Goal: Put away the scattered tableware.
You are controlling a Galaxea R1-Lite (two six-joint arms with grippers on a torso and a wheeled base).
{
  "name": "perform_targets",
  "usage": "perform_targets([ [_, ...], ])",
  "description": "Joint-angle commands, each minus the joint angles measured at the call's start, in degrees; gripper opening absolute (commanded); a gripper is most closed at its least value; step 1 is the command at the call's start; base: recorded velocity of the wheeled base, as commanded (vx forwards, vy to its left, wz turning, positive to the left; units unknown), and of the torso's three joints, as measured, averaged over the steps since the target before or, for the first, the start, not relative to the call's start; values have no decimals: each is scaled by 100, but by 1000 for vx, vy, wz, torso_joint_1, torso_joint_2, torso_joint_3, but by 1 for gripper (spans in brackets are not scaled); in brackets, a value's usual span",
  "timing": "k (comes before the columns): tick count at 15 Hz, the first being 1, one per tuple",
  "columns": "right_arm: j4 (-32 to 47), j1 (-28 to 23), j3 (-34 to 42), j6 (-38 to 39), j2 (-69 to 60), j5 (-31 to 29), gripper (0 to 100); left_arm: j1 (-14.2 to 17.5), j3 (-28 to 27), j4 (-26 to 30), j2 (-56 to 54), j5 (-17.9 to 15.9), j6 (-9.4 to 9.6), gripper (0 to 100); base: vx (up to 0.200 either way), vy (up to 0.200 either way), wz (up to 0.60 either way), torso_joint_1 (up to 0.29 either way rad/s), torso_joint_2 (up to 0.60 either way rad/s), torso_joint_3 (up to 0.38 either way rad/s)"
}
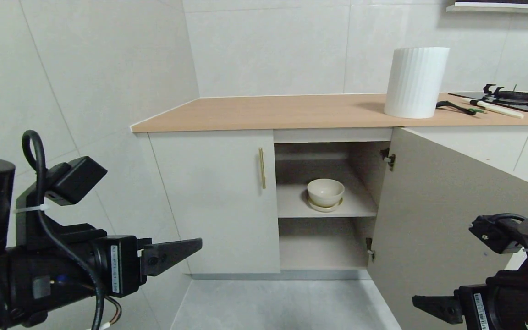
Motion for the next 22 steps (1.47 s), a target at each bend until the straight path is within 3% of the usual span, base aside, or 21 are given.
perform_targets([
  [1,1,-30,0,-2,6,-5,100,3,9,3,13,1,-5,100,0,-200,0,2,-2,2],
  [7,414,-338,-115,-72,155,-102,100,3,36,3,13,-16,-5,100,0,-200,0,2,2,1],
  [13,1135,-2025,-457,-1092,102,-471,100,3,44,3,4,-25,-5,100,0,0,0,0,0,0],
  [17,1065,-3335,-598,-1900,14,-471,100,3,44,3,4,-25,-5,100,0,0,0,0,0,0],
  [22,195,-3695,-589,-1812,586,-410,100,3,36,-6,-5,-25,-14,100,0,0,0,0,0,0],
])
